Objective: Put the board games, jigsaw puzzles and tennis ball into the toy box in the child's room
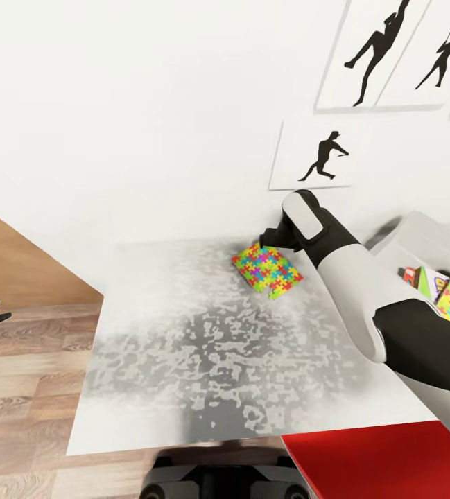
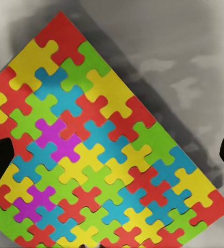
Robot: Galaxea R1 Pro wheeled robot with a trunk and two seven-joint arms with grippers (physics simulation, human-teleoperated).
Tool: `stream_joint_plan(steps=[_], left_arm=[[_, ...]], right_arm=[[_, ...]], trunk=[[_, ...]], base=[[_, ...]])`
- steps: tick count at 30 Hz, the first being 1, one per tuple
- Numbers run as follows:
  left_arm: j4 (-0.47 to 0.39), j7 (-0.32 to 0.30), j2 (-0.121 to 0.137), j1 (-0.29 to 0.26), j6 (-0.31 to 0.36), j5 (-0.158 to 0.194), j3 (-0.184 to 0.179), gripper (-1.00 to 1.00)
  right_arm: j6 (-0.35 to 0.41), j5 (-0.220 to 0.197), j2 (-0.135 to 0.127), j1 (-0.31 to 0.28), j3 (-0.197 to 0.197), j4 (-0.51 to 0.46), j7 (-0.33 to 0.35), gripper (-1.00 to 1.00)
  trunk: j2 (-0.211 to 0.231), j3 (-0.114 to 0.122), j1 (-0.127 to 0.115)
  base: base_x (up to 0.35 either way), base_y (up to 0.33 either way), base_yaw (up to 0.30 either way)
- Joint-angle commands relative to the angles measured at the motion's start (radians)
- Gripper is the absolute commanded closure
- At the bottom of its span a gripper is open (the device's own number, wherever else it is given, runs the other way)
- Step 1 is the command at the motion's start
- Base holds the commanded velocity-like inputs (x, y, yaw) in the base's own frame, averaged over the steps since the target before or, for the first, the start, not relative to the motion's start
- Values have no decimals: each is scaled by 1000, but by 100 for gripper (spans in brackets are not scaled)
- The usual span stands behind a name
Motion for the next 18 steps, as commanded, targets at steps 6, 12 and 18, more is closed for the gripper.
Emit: stream_joint_plan(steps=[6,12,18], left_arm=[[0,-4,0,-1,11,0,-1,-100],[0,-4,0,-1,10,0,-1,-100],[0,-4,0,-1,11,0,-1,-100]], right_arm=[[2,-10,-7,0,5,-1,-10,-100],[2,-10,-11,1,5,-4,-10,-100],[2,-11,-12,3,6,-4,-10,-100]], trunk=[[-2,-2,1],[-2,-2,1],[-2,-2,1]], base=[[0,0,0],[0,0,0],[0,0,0]])
